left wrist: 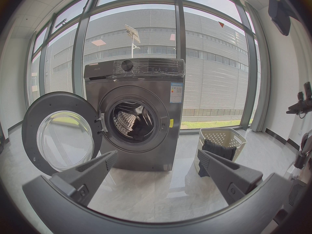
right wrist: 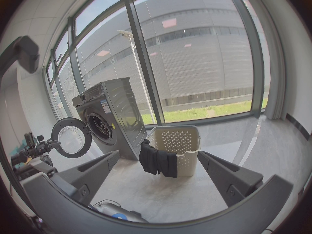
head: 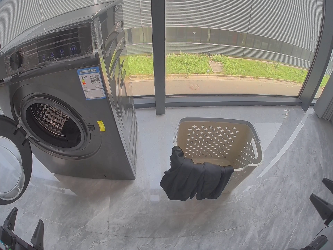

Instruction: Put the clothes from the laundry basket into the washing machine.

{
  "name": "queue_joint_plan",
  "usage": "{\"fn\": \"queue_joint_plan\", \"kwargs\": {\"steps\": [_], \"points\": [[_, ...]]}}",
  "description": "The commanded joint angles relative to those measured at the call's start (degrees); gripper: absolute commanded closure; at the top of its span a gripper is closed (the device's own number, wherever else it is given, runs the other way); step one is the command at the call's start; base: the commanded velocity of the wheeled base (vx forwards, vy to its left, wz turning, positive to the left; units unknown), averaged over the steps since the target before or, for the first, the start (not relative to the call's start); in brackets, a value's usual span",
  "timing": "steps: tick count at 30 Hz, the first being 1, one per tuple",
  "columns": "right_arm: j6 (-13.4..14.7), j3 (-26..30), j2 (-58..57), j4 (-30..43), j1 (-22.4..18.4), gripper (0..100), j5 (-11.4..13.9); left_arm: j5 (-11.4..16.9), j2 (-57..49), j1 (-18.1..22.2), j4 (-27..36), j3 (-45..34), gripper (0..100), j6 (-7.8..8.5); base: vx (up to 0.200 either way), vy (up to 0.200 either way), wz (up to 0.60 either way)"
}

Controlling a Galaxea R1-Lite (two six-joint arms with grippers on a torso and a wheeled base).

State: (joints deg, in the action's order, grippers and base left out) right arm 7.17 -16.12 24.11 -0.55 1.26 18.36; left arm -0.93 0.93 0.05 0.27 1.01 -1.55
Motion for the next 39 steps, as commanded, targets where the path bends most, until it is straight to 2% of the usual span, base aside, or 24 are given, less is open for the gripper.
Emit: {"fn": "queue_joint_plan", "kwargs": {"steps": [1,5,9,15,22,26,31,36,39], "points": [[1.8,-4.8,31.3,-11.1,1.6,0,4.1,-0.1,-0.9,0.0,0.0,-0.9,0,-0.12,0.0,0.0,0.0],[2.3,-3.7,37.5,-15.8,4.7,0,3.9,-0.1,-0.9,0.0,0.0,-0.9,0,-0.12,0.0,-0.1,0.0],[2.2,-3.1,39.7,-16.3,5.3,0,3.9,0.0,-0.9,0.0,0.0,-0.9,0,-0.03,0.0,-0.2,0.0],[2.5,-4.8,45.7,-17.6,6.4,0,4.0,0.0,-0.9,0.0,0.0,-0.9,0,-0.12,0.0,0.0,0.0],[2.5,-5.1,58.0,-28.5,9.4,0,3.6,0.0,-0.9,0.0,0.0,-0.9,0,0.05,0.0,0.0,0.0],[2.7,-4.8,62.2,-32.3,11.3,0,3.5,0.0,-0.9,0.0,0.0,-0.9,0,0.14,0.0,0.0,0.0],[5.8,-5.1,66.8,-36.4,14.2,0,3.3,0.0,-0.9,0.0,0.0,-0.9,0,0.05,0.0,-0.16,0.0],[6.5,-5.1,69.4,-38.4,15.5,0,-0.1,0.0,-0.9,0.0,0.0,-0.9,0,0.14,0.0,-0.08,0.0],[6.5,-5.1,71.2,-41.0,16.6,0,-0.7,0.0,-0.9,0.0,0.0,-0.9,0,0.14,0.0,0.0,0.0]]}}
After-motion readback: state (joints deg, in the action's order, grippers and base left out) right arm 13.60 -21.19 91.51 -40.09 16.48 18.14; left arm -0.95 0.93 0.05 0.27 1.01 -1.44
